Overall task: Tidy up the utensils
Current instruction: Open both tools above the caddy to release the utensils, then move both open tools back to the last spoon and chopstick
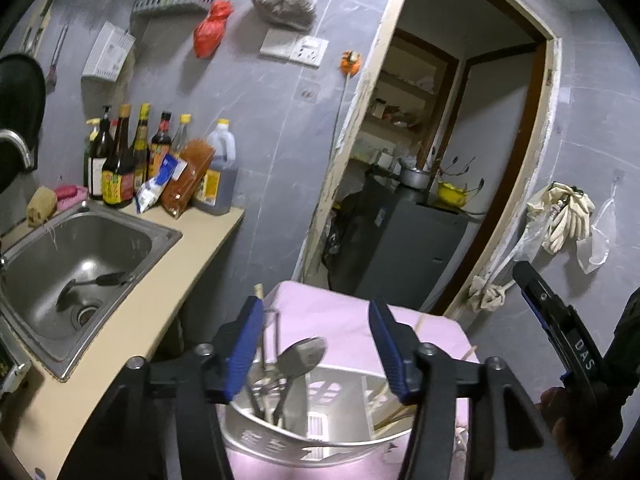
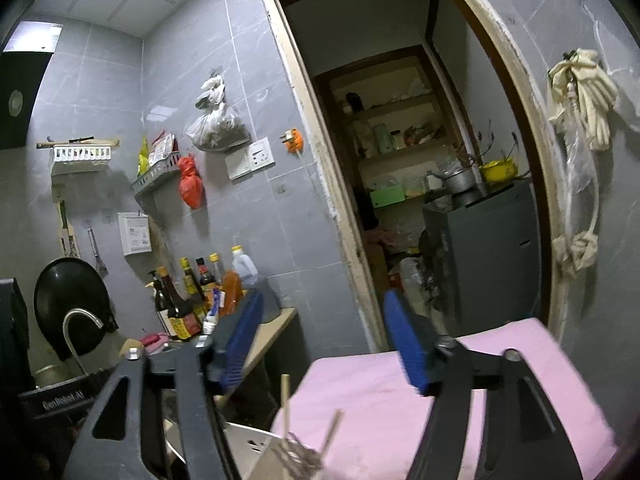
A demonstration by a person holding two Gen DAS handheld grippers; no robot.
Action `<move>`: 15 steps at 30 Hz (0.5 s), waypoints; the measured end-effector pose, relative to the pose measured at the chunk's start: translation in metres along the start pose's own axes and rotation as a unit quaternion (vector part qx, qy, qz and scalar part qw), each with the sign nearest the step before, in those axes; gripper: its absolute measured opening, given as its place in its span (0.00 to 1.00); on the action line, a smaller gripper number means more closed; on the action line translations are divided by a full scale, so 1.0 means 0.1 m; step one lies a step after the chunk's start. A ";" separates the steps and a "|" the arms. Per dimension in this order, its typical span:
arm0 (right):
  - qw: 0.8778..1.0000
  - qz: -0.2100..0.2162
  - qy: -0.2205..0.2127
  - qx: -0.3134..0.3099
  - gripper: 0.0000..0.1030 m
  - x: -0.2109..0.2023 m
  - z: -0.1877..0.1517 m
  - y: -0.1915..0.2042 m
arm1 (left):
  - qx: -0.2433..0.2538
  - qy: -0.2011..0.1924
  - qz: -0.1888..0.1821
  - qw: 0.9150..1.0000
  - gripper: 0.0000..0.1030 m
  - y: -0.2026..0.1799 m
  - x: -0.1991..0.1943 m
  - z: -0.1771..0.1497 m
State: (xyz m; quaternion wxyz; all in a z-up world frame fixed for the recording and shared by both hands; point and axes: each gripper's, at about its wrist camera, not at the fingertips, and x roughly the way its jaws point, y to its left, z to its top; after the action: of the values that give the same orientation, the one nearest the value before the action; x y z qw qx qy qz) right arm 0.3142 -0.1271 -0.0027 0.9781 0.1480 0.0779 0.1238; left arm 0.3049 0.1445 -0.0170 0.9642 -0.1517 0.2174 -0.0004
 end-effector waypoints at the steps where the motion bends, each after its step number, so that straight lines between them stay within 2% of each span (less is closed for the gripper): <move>1: 1.000 -0.003 0.001 -0.003 0.69 -0.06 0.04 -0.05 | 0.004 -0.002 0.001 1.000 0.60 -0.05 -0.02 0.01; 3: 1.000 -0.010 0.005 -0.009 0.74 -0.14 0.11 -0.14 | 0.012 -0.011 0.003 1.000 0.71 -0.19 -0.07 0.03; 4: 1.000 -0.014 0.009 -0.012 0.79 -0.20 0.14 -0.20 | 0.014 -0.015 0.002 1.000 0.73 -0.24 -0.10 0.04; 8: 0.999 -0.026 0.017 -0.019 0.88 -0.38 0.25 -0.42 | 0.023 -0.032 0.006 0.999 0.88 -0.51 -0.20 0.05; 15: 0.997 -0.060 0.032 -0.034 0.97 -0.71 0.34 -0.89 | 0.040 -0.048 0.010 0.998 0.97 -0.95 -0.32 -0.12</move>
State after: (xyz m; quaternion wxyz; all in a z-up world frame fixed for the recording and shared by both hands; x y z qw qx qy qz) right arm 0.2726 -0.2372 0.0098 0.9852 0.1060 0.1139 0.0720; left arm 0.2771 0.0529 0.0143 0.9788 -0.1111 0.1722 0.0078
